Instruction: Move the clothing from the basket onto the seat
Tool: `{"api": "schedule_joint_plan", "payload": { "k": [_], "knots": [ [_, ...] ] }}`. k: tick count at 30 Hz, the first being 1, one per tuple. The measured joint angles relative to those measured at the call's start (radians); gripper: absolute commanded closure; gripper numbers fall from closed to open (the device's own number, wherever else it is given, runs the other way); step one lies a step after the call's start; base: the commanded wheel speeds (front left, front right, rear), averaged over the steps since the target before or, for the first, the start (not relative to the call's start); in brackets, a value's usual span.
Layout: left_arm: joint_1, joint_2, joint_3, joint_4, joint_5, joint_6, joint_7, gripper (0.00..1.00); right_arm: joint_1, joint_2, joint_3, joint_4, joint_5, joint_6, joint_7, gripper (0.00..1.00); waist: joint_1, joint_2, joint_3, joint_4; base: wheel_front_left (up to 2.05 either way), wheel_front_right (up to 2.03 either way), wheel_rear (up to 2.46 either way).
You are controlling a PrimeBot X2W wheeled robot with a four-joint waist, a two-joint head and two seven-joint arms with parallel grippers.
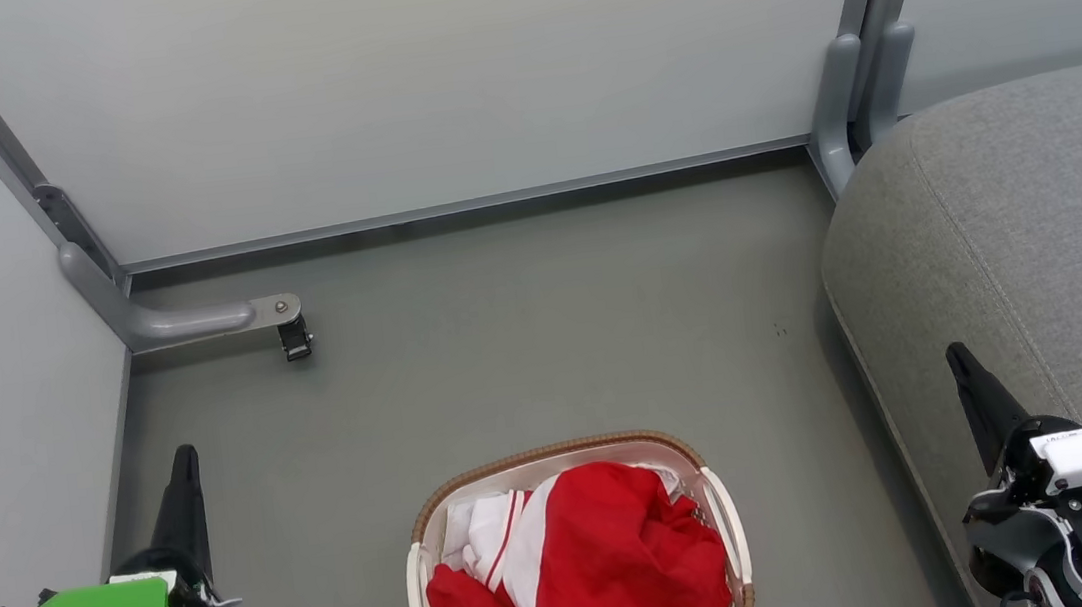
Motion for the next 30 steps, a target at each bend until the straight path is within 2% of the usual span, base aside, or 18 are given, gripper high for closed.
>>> {"api": "schedule_joint_plan", "payload": {
  "k": [1,10,17,30],
  "knots": [
    [0.001,-0.001,0.0,0.002,0.0,0.0,0.0,0.0,0.0,0.001,0.0,0.002,0.0,0.0,0.0,0.0,0.0,0.0,0.0,0.0,0.0,0.0,0.0],
    [0.032,-0.005,-0.017,0.053,0.024,0.0,-0.022,0.0,0.022,0.005,0.019,0.042,-0.022,0.0,-0.02,0.0,0.0,0.0,0.001,0.0,0.0,0.0,0.0],
    [0.029,0.006,-0.04,0.062,0.138,0.0,-0.055,0.0,0.018,-0.01,0.034,0.051,-0.119,0.0,-0.055,0.0,0.0,0.0,0.003,-0.001,0.0,0.0,0.0],
    [0.019,0.029,-0.077,0.088,0.403,0.0,-0.113,0.0,0.0,-0.027,0.061,0.058,-0.37,0.0,-0.111,0.0,0.0,0.0,0.006,-0.002,0.0,0.0,0.0]
  ]
}}
